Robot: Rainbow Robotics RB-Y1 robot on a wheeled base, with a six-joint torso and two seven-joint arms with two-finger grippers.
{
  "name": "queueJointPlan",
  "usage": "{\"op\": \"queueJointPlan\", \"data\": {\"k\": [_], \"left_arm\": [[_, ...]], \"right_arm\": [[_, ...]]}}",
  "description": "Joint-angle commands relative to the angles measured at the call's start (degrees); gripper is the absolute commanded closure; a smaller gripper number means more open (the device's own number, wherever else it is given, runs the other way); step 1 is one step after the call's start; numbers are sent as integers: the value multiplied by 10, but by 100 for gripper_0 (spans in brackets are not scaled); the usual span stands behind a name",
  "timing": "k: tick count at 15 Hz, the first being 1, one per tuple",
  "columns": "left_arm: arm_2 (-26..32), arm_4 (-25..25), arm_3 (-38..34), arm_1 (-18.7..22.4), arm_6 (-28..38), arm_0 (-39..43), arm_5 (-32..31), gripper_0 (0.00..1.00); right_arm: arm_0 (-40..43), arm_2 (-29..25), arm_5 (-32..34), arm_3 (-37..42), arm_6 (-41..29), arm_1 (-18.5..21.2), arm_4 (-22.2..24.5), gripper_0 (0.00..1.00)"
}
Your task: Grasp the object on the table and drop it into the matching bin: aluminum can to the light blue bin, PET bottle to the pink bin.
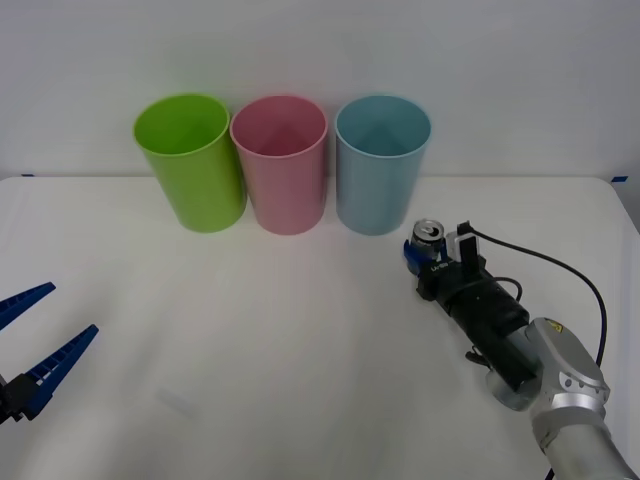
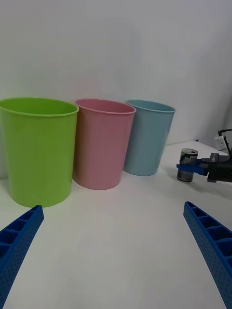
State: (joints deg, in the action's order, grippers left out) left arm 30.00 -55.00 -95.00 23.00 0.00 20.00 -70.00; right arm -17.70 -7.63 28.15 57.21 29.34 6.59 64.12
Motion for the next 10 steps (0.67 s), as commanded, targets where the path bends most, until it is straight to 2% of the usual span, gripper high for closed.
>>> {"op": "queueJointPlan", "data": {"k": [1, 4, 7, 10], "left_arm": [[0, 0, 0, 0, 0, 0, 0, 0], [0, 0, 0, 0, 0, 0, 0, 0], [0, 0, 0, 0, 0, 0, 0, 0], [0, 0, 0, 0, 0, 0, 0, 0]], "right_arm": [[1, -2, 12, 1, 0, 0, -8, 100], [13, -5, 35, 19, -3, 7, -14, 100], [58, 16, 34, 98, -18, 24, -27, 100], [123, 56, 22, 208, -96, 56, -37, 100]]}}
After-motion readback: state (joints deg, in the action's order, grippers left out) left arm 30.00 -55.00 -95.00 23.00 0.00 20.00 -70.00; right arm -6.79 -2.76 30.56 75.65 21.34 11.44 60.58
